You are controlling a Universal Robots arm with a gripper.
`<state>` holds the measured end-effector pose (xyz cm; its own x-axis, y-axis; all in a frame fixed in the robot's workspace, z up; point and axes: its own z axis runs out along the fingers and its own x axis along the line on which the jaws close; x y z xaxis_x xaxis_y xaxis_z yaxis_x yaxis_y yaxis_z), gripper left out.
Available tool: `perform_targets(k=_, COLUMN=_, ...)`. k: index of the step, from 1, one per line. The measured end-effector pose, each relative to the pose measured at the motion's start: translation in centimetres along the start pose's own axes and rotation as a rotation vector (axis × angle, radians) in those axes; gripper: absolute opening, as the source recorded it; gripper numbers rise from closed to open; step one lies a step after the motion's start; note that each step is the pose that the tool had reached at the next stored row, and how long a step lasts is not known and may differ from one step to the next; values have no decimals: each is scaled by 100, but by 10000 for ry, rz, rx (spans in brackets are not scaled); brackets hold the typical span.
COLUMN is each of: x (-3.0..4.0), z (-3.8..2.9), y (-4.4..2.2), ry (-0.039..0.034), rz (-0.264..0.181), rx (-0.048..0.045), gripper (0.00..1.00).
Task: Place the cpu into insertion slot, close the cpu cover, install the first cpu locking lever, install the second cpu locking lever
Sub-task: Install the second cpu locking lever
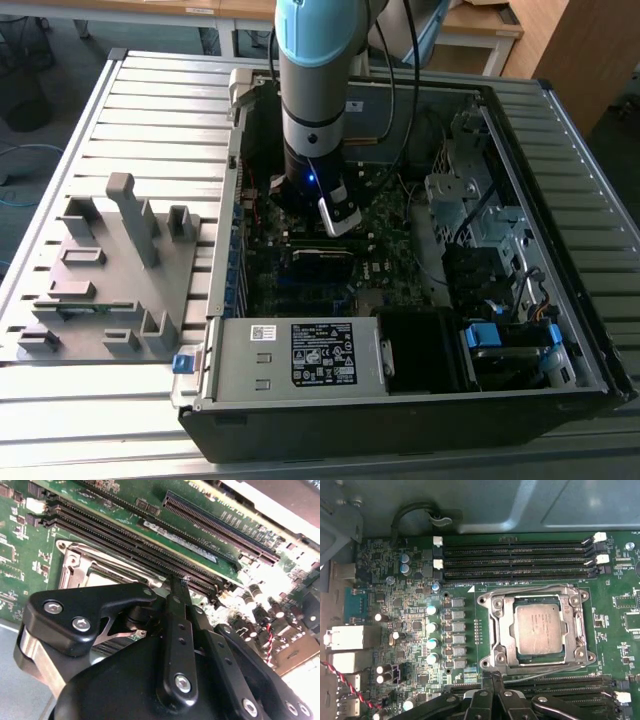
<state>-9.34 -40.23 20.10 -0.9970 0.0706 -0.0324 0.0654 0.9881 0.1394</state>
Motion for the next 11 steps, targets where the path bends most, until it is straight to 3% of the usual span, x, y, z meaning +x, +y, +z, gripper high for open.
perform_targets(k=11, x=10, z=32, y=-12, ry=13, rz=7, rx=-205, gripper=10)
